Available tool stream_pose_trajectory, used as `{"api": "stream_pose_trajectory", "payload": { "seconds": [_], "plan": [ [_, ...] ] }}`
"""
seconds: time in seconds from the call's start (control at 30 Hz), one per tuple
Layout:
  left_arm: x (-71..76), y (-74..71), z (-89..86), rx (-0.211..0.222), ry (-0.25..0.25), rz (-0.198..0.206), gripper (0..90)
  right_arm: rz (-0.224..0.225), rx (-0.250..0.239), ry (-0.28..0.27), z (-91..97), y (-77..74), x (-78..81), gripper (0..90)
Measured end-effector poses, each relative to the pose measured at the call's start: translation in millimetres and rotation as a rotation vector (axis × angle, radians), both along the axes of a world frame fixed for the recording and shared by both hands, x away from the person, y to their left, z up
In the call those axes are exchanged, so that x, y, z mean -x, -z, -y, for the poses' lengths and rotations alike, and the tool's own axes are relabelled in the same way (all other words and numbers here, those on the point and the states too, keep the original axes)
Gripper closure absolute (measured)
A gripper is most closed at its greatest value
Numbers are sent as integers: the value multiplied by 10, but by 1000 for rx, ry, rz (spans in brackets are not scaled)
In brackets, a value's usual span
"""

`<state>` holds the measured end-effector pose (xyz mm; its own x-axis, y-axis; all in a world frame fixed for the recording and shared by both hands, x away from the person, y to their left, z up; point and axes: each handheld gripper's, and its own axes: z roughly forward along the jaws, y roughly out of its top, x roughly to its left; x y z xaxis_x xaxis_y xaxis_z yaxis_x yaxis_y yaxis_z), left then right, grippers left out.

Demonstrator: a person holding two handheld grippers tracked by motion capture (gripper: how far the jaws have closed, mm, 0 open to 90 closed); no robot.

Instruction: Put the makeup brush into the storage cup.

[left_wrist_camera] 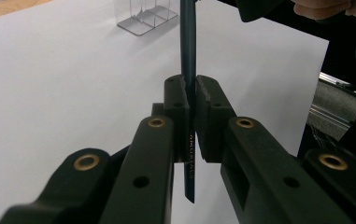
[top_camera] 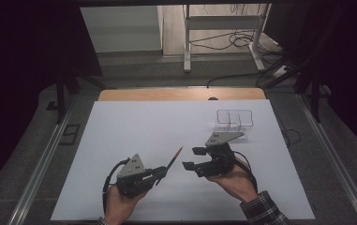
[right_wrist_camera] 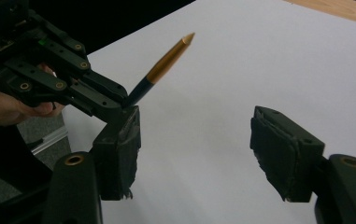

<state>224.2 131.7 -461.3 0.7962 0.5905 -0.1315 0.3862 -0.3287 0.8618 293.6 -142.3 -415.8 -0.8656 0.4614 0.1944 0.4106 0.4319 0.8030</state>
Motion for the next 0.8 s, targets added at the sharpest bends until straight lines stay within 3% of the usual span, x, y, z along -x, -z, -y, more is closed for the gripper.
{"api": "stream_pose_trajectory", "payload": {
  "seconds": [0.27,0.8],
  "plan": [
    [0,9,19,-13,3,0,847,-2,-10,-15,-80,-3,-17,368],
    [-1,43,111,-23,14,-2,846,-49,-24,-60,-221,44,-43,465]
  ]
}}
